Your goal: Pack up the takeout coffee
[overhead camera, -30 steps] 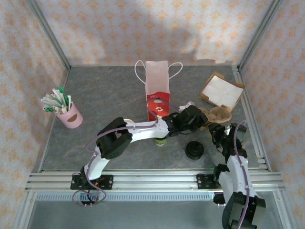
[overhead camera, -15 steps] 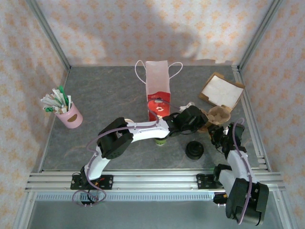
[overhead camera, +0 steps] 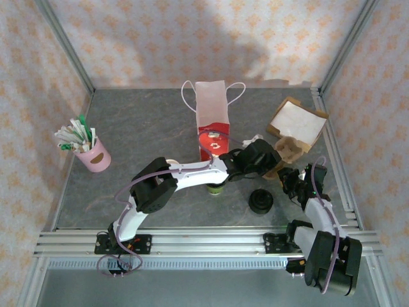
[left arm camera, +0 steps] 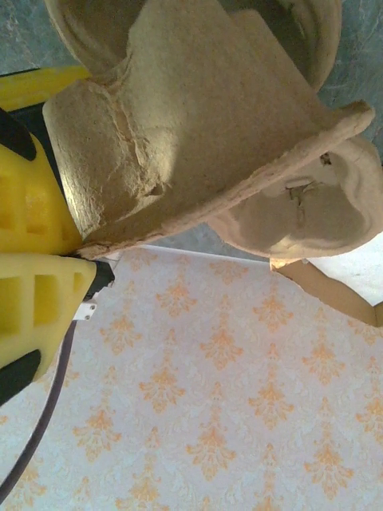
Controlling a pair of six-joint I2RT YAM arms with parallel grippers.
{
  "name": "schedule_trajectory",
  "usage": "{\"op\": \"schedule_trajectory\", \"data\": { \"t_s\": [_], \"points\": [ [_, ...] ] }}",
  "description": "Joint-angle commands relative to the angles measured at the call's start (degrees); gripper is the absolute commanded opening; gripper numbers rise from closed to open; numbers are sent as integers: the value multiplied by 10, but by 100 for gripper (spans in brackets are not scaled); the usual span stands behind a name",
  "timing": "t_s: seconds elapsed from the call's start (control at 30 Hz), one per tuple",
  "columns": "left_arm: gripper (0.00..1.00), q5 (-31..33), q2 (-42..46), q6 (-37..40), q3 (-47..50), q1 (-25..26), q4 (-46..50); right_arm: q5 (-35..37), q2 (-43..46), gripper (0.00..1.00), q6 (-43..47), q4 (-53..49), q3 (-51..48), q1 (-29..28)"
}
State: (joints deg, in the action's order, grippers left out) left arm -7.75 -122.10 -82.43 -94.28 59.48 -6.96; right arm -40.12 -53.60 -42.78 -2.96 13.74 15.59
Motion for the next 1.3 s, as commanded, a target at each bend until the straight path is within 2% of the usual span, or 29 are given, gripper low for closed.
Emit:
{"op": "schedule_trajectory", "data": {
  "t_s": [0.0, 1.27],
  "points": [
    [0, 2, 5, 14, -26, -3, -5, 22, -5, 35, 12, -21, 12, 4],
    [0, 7, -11, 25, -82, -14, 13, 32, -76, 38, 49, -95, 57, 4]
  ]
}}
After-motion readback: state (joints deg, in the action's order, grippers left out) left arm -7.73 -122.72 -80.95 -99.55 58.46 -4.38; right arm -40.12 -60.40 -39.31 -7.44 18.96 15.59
